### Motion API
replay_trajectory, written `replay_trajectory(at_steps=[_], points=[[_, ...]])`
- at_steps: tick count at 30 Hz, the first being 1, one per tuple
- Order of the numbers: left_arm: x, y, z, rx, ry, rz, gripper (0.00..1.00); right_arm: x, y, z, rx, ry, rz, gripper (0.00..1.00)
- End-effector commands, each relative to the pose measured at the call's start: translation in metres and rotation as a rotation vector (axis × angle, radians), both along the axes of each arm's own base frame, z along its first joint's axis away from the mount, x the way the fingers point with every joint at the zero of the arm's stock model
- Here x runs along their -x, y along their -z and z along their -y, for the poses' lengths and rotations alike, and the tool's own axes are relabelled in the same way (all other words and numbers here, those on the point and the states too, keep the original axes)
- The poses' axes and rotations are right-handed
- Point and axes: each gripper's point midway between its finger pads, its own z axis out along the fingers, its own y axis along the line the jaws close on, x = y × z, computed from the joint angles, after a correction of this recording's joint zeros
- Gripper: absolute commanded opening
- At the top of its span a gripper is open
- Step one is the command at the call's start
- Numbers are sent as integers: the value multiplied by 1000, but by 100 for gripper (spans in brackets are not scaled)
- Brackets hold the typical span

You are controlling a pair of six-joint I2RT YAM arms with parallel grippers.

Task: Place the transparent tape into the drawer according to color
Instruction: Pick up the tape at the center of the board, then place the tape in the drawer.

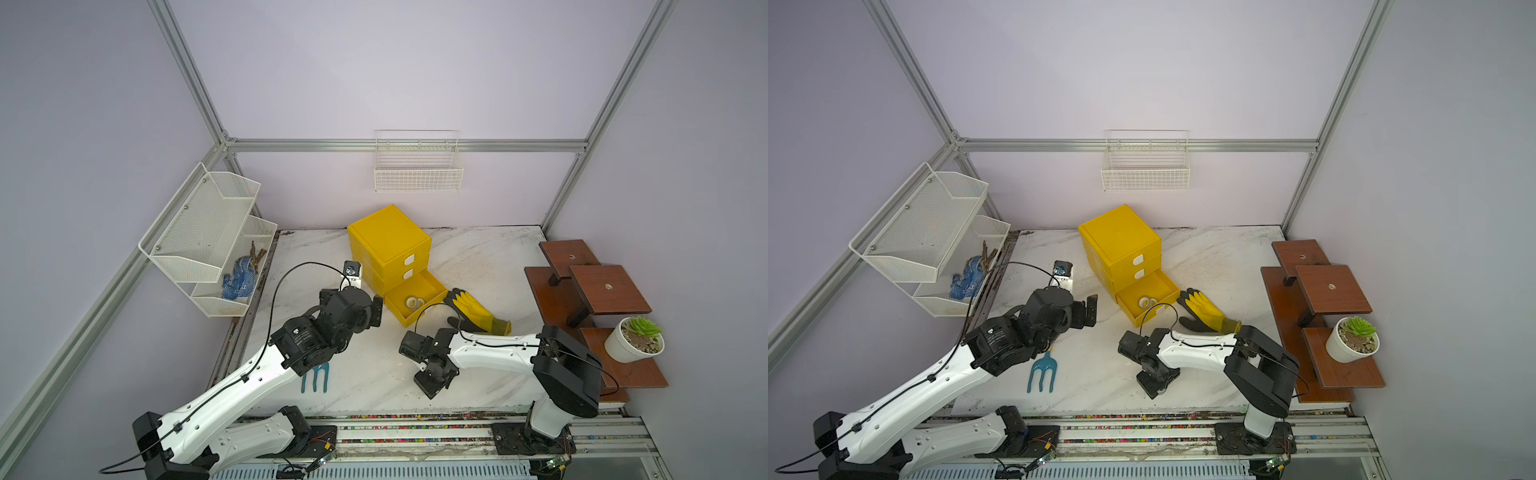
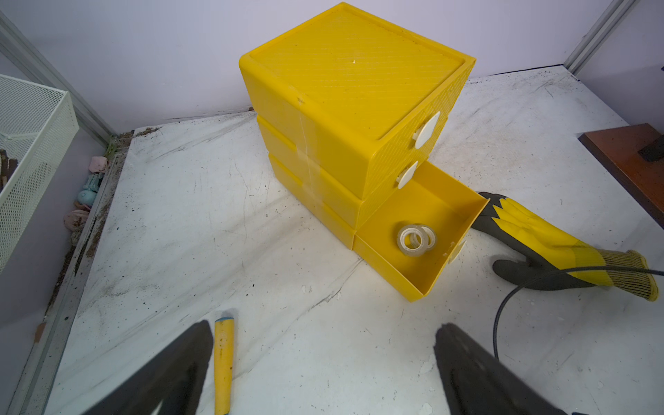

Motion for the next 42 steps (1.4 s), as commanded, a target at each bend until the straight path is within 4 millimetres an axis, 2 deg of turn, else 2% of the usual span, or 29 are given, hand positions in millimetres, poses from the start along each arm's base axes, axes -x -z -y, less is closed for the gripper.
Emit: replay_trajectory(at_steps=[1,7,10,13,20,23,26,29,32,37,38,42], points=[[-3,-4,1,15,-8,21,100,2,2,-7,-39,-1,5,54],[-4,-2,1,12,-10,17,100,-13,-25,-23,-143,21,96,51],[-4,-2,1,10,-12,18,100,-25,-52,-35,-232,44,165,50],[-4,-2,0,7,-18,18,100,-41,-94,-44,-327,73,272,50],[-3,-5,-5,12,-38,30,100,-102,-190,-40,-481,174,568,49],[-3,-6,-7,15,-42,38,100,-136,-221,-32,-561,259,687,49],[-3,-7,-8,13,-49,42,100,-167,-236,-26,-667,361,741,49],[-3,-6,-8,11,-49,41,100,-195,-233,-24,-734,435,786,49],[-4,-5,-8,7,-52,38,100,-220,-213,-25,-745,489,809,49],[-4,-5,-8,5,-54,38,100,-250,-197,-18,-752,554,852,49],[-4,-5,-9,4,-56,39,100,-257,-177,-17,-705,573,828,49],[-4,-4,-10,-3,-60,40,100,-269,-145,-4,-623,646,788,49]])
